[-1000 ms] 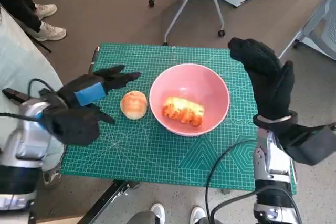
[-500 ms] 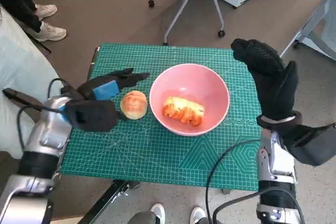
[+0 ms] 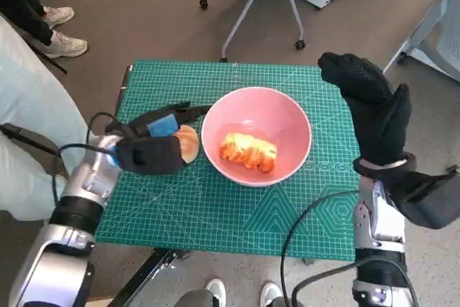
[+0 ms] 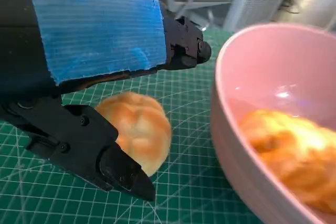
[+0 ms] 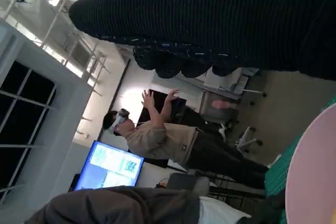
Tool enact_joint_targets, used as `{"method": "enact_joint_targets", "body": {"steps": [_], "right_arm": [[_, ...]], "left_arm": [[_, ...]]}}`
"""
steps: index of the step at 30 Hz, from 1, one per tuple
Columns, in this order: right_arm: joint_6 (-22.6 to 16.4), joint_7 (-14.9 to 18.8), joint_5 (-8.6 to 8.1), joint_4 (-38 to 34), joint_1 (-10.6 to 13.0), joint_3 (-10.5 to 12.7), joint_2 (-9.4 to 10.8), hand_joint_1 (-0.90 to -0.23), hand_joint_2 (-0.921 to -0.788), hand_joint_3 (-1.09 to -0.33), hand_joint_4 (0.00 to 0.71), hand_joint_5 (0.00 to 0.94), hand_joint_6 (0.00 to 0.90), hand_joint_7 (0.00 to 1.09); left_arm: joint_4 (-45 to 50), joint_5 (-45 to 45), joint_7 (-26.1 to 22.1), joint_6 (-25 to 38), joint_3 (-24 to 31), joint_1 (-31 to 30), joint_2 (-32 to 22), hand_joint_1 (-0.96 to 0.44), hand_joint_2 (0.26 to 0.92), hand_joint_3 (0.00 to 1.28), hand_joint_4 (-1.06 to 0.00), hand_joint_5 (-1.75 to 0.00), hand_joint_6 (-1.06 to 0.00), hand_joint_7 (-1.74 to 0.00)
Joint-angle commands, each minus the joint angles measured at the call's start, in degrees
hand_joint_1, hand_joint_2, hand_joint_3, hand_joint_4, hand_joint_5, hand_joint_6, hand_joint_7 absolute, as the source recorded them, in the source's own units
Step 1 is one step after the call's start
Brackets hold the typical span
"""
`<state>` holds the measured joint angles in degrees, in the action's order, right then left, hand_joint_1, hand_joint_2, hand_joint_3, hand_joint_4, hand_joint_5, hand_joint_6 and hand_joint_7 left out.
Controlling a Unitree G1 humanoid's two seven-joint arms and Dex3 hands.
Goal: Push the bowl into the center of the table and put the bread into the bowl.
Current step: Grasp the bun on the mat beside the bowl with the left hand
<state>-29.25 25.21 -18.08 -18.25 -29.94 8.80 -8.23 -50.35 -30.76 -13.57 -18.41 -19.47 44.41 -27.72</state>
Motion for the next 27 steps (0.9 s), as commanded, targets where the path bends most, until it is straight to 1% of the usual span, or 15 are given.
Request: {"method": "enact_joint_targets", "body": {"steps": [1,2,4,5,7,8,9,10,12,16,21,27], "right_arm": [[1.4,-0.7,0.03,0.9,2.2,0.0,0.2,-0.668,-0.921,-0.775,0.230,0.004,0.105,0.57],[1.6,-0.7,0.02,1.1,2.2,0.0,0.2,-0.669,-0.921,-0.774,0.230,0.004,0.105,0.57],[1.8,-0.8,-0.03,1.5,2.4,0.0,0.2,-0.669,-0.921,-0.774,0.230,0.004,0.106,0.57],[2.0,-0.9,-0.11,1.6,2.5,0.0,0.3,-0.669,-0.921,-0.774,0.230,0.004,0.107,0.57],[2.2,-1.0,-0.23,1.7,2.6,0.1,0.3,-0.670,-0.921,-0.773,0.230,0.003,0.108,0.57],[2.3,-1.0,-0.25,1.7,2.6,0.1,0.3,-0.670,-0.921,-0.772,0.230,0.003,0.109,0.57],[2.3,-1.0,-0.31,1.7,2.6,0.1,0.3,-0.670,-0.921,-0.772,0.230,0.003,0.110,0.57],[2.4,-1.0,-0.34,1.7,2.6,0.2,0.4,-0.670,-0.921,-0.771,0.230,0.003,0.111,0.57],[2.3,-1.0,-0.29,1.6,2.7,0.2,0.5,-0.671,-0.921,-0.769,0.231,0.003,0.112,0.57],[2.2,-1.3,0.03,1.8,2.8,0.0,0.6,-0.671,-0.921,-0.767,0.231,0.003,0.114,0.57],[2.1,-1.3,0.20,1.6,2.8,-0.1,0.7,-0.670,-0.921,-0.767,0.231,0.003,0.115,0.57],[2.2,-1.5,0.37,1.8,2.8,-0.3,0.8,-0.669,-0.921,-0.769,0.231,0.002,0.116,0.57]], "left_arm": [[-3.5,-4.9,6.5,1.7,-3.1,1.7,1.0,0.03,0.808,0.02,-0.41,-0.03,-0.41,-0.04],[-3.8,-5.5,7.1,2.1,-3.5,1.8,1.1,0.04,0.818,0.02,-0.46,-0.03,-0.47,-0.06],[-4.2,-6.2,7.8,2.7,-4.1,2.0,1.2,0.06,0.829,0.02,-0.50,-0.03,-0.53,-0.06],[-4.6,-6.6,7.8,3.0,-4.3,2.1,1.3,0.07,0.841,0.02,-0.58,-0.05,-0.62,-0.10],[-5.1,-6.9,7.8,3.1,-4.7,2.3,1.2,0.07,0.855,0.02,-0.68,-0.09,-0.73,-0.14],[-5.3,-6.8,7.9,2.9,-4.8,2.3,1.1,0.06,0.868,0.03,-0.69,-0.29,-0.72,-0.34],[-5.5,-6.7,7.7,2.5,-4.9,2.4,0.9,0.04,0.887,0.05,-0.67,-0.61,-0.68,-0.65],[-5.7,-6.6,7.7,2.1,-5.0,2.4,0.7,0.03,0.899,0.05,-0.68,-0.81,-0.67,-0.83],[-6.4,-6.3,7.2,1.5,-5.1,2.6,0.5,0.01,0.910,0.05,-0.69,-0.98,-0.66,-0.98],[-6.2,-5.6,6.3,0.5,-4.9,2.5,-0.3,0.00,0.918,0.05,-0.70,-1.12,-0.65,-1.10],[-5.2,-4.4,4.9,0.2,-4.1,2.1,-1.3,0.00,0.920,0.06,-0.70,-1.18,-0.64,-1.11],[-2.6,-2.8,3.8,0.6,-2.6,1.5,-2.6,0.00,0.920,0.06,-0.71,-1.20,-0.62,-1.10]]}}
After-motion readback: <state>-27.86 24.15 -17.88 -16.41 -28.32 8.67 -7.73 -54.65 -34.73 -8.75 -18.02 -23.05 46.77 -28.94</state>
